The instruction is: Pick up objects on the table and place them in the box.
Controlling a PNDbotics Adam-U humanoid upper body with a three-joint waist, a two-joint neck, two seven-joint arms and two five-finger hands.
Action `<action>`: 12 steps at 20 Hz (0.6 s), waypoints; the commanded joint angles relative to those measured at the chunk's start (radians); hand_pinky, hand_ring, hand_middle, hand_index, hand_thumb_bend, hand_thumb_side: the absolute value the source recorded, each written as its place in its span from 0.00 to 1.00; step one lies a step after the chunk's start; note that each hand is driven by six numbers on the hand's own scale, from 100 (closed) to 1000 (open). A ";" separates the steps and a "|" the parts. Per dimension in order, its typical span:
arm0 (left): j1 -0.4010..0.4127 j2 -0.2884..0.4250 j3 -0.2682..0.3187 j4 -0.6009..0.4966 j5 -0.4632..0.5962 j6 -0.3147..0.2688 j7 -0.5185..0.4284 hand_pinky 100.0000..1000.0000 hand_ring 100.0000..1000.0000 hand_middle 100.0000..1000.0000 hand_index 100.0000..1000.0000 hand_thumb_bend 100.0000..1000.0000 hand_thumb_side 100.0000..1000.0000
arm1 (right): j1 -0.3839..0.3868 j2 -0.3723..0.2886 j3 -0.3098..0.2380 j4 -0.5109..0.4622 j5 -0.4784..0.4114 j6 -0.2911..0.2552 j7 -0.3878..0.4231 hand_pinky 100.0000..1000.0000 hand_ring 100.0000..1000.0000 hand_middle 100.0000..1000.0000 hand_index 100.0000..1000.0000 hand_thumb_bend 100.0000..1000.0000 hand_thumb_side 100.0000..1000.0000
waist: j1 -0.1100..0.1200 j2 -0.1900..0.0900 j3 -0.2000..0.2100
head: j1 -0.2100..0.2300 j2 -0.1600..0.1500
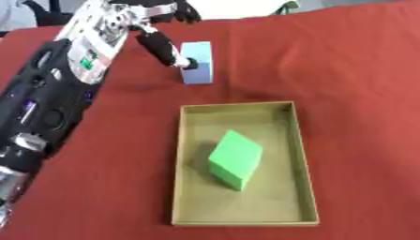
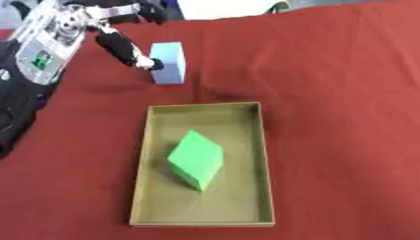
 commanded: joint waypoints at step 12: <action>-0.020 0.001 0.030 0.045 -0.054 -0.006 0.023 0.90 0.92 0.80 0.89 0.42 0.18 | -0.015 -0.003 -0.020 -0.023 -0.012 0.005 0.006 0.72 0.69 0.65 0.83 0.00 0.86 | -0.001 -0.003 -0.020 | 0.025 -0.029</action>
